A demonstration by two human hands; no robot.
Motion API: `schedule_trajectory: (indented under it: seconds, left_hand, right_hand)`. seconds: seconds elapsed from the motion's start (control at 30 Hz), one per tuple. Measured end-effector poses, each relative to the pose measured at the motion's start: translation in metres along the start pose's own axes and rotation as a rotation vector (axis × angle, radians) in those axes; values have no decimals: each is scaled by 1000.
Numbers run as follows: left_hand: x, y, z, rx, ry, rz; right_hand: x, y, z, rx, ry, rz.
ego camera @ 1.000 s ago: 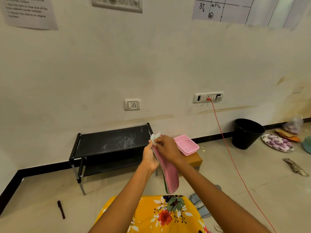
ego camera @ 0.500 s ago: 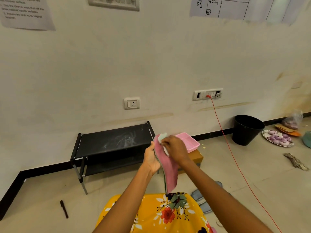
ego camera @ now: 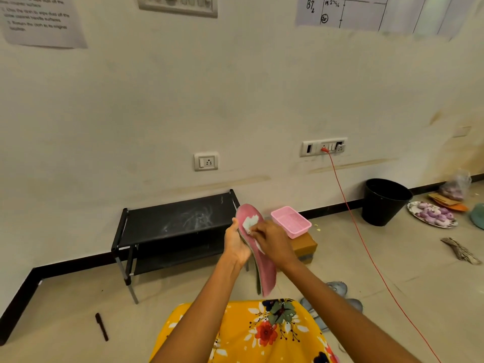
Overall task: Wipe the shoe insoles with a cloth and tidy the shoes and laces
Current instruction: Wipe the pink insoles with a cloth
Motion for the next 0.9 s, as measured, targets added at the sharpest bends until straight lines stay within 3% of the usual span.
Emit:
schedule_trajectory:
  seconds: [0.07,0.17,0.23,0.33,0.6,0.77,0.9]
  left_hand:
    - [9,2,1,-2,33,-8]
    - [12,5,2,-33,42,-38]
    - [10,6,3,-37,64,-51]
    - [12,6,7,-50,106,-39]
    - [2,-29,-11,-34,-88,10]
    - [6,-29,-8,-17,-71,55]
    - [27,-26,-3,-21,-61,-30]
  right_hand:
    - [-4,-2,-6,52,-8,69]
    - [14,27,-9,-166,242,320]
    - [8,39,-12,-260,214,450]
    - [-4,38,-16,-229,119,461]
    - [3,24,-11,-248,316,416]
    - [-13,12,-21,-170,260,229]
    - [-33,-10,-32,13,-107,125]
Point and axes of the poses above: each hand's wrist, its own z-axis towards the middle knuckle, its own x-axis out of the back of the hand, y = z × x, the point moved 6 cm from there along z, towards the middle knuckle, and after that the axes turned 9 degrees about -y, right-handed, at the moved point
